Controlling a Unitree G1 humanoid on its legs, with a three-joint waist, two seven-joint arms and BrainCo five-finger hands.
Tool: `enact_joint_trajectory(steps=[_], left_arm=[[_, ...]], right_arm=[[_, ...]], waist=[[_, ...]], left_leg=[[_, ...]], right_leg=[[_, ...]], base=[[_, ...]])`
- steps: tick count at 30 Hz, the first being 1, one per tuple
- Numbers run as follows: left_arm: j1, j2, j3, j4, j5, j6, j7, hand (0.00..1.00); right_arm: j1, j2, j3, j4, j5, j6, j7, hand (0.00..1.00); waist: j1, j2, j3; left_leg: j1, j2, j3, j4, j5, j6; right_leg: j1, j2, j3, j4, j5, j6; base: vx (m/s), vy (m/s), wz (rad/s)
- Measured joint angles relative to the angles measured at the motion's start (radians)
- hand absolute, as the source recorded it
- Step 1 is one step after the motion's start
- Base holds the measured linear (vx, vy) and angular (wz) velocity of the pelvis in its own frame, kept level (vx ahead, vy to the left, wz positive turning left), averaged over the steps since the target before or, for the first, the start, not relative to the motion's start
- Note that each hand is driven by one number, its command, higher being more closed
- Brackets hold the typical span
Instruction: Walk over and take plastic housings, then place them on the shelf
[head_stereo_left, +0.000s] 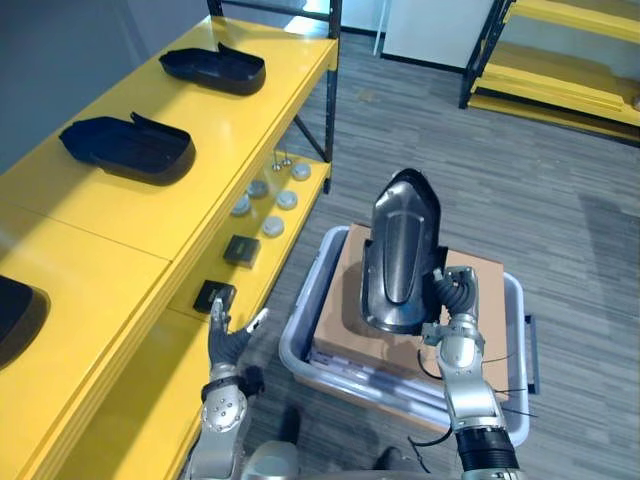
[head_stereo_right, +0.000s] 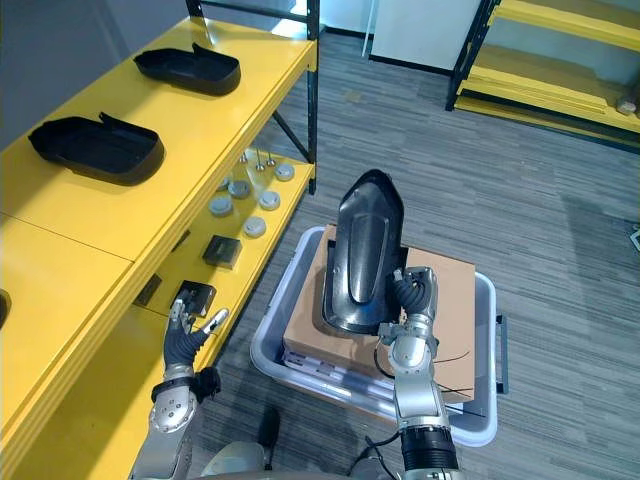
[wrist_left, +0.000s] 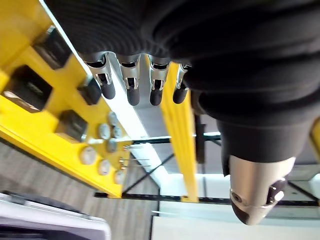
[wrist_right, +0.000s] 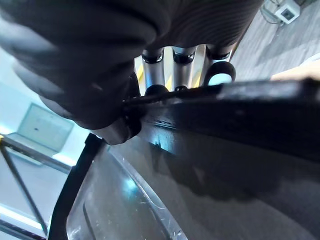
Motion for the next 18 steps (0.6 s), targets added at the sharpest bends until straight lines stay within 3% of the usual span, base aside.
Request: enact_joint_trajectory(steps=[2,8,12,18], left_arm=[[-0.015,0.0,-0.043,0.0,0.001,0.0,0.0,0.0],[-0.079,0.002,-0.134,0.0,0.024,0.001,0.001,0.0],[-0.083,0.004,-0.169,0.0,0.047,0.004,0.003,0.0],[-0.151,0.019,-0.195,0.036,0.06,0.021,0.033,0.0]], right_arm=[[0.0,0.001,0.042,0.0,-0.009,0.0,0.001,1.0],[-0.001,-0.002,0.13,-0.034,-0.009,0.0,0.004,1.0],[-0.014,-0.003,0.179,-0.036,-0.009,0.0,0.004,1.0],[-0.016,-0.003,0.195,-0.064,-0.007,-0.001,0.002,1.0]], waist=[[-0.015,0.0,-0.013],[-0.021,0.004,-0.026],[-0.039,0.003,-0.054],[-0.041,0.005,-0.057]], left_leg=[[0.001,0.001,0.007,0.0,0.0,0.0],[0.015,0.006,0.042,0.0,-0.006,0.007],[0.013,0.006,0.059,0.0,-0.01,0.013],[0.023,0.007,0.082,0.0,-0.012,0.015]], right_leg=[[-0.002,0.0,0.005,0.001,0.0,0.0],[-0.009,0.003,0.041,0.002,0.002,-0.002],[-0.021,0.003,0.061,0.0,0.004,-0.002],[-0.024,0.003,0.081,-0.002,0.009,-0.002]], base=[[-0.05,-0.005,-0.08],[-0.03,-0.004,-0.16],[0.02,0.0,-0.15],[-0.01,-0.002,-0.1]])
